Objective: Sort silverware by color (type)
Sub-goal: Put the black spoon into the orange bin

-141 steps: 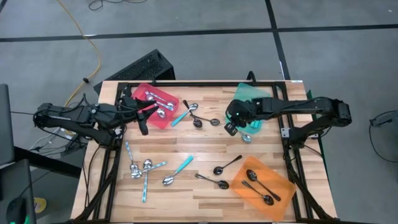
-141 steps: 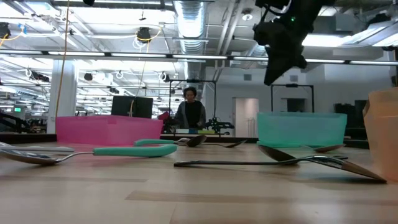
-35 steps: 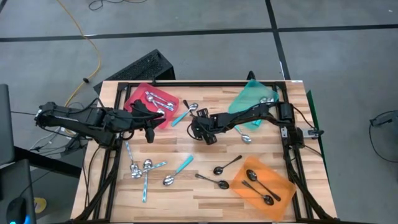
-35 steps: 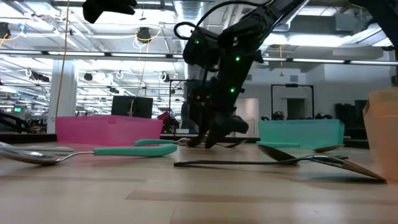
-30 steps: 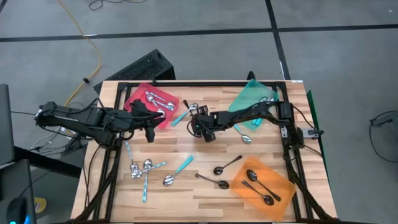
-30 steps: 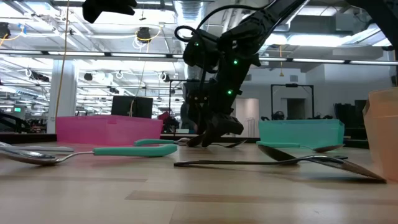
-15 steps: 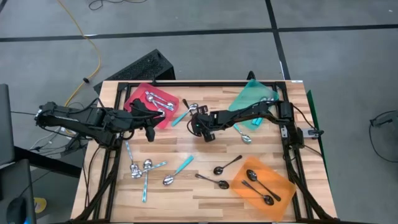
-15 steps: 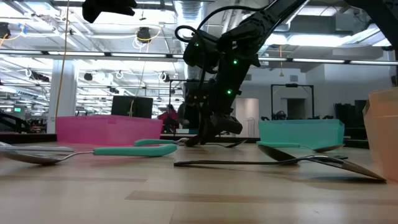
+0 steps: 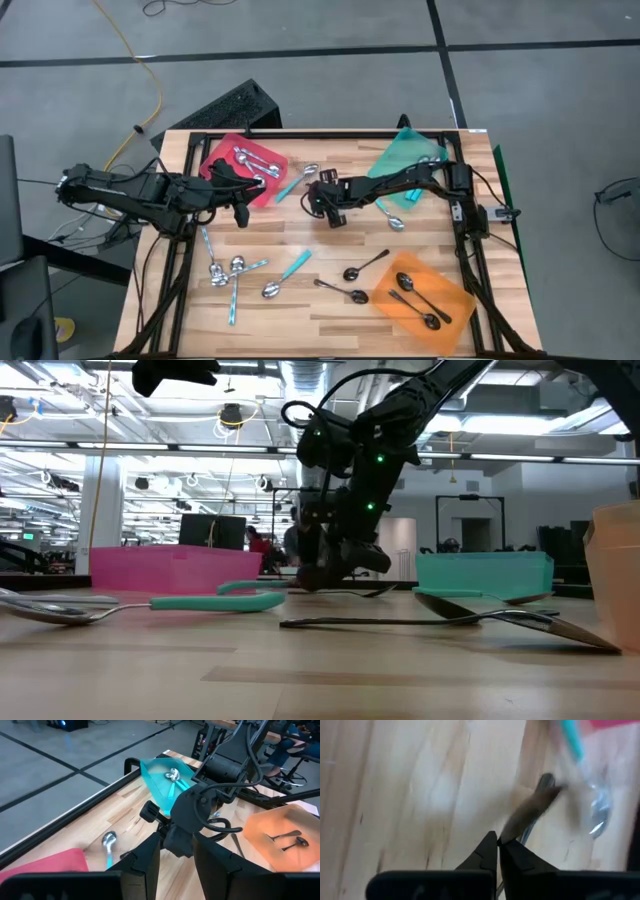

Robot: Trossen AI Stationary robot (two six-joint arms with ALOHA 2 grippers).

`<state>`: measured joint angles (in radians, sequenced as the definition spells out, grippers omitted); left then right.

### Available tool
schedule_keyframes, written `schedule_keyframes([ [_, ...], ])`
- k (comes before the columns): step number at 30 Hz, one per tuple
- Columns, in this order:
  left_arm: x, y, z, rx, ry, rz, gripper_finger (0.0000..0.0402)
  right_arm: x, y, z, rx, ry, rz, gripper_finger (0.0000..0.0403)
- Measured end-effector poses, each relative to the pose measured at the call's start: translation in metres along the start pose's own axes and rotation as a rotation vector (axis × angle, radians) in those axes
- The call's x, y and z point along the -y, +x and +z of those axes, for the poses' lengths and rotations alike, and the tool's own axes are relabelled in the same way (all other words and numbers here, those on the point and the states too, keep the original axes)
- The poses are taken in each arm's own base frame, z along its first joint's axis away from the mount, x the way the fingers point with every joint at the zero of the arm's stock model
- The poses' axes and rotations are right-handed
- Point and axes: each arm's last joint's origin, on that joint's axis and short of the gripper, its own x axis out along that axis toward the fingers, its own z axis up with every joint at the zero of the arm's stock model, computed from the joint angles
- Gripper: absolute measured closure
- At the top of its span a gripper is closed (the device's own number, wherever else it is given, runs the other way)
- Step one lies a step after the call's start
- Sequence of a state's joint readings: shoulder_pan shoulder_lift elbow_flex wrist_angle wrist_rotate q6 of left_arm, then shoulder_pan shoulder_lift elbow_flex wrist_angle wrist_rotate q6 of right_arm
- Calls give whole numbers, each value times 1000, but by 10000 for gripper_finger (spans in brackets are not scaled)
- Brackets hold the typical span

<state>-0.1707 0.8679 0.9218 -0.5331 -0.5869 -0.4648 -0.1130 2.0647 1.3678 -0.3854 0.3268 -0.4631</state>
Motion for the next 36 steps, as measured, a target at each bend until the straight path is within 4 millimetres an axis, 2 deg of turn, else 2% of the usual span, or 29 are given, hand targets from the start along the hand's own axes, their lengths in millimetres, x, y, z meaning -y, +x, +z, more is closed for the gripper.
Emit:
schedule_keyframes([
  [12,0,0,0,0,1,0,301,-7,-1,-4,-42,188,59,383],
  [16,0,0,0,0,5,0,301,-9,-12,-2,-43,249,74,384],
  [25,0,2,-3,-6,29,9,301,7,-63,3,52,388,84,384],
  [36,0,3,-3,1,35,30,301,19,-129,-1,147,389,118,385],
])
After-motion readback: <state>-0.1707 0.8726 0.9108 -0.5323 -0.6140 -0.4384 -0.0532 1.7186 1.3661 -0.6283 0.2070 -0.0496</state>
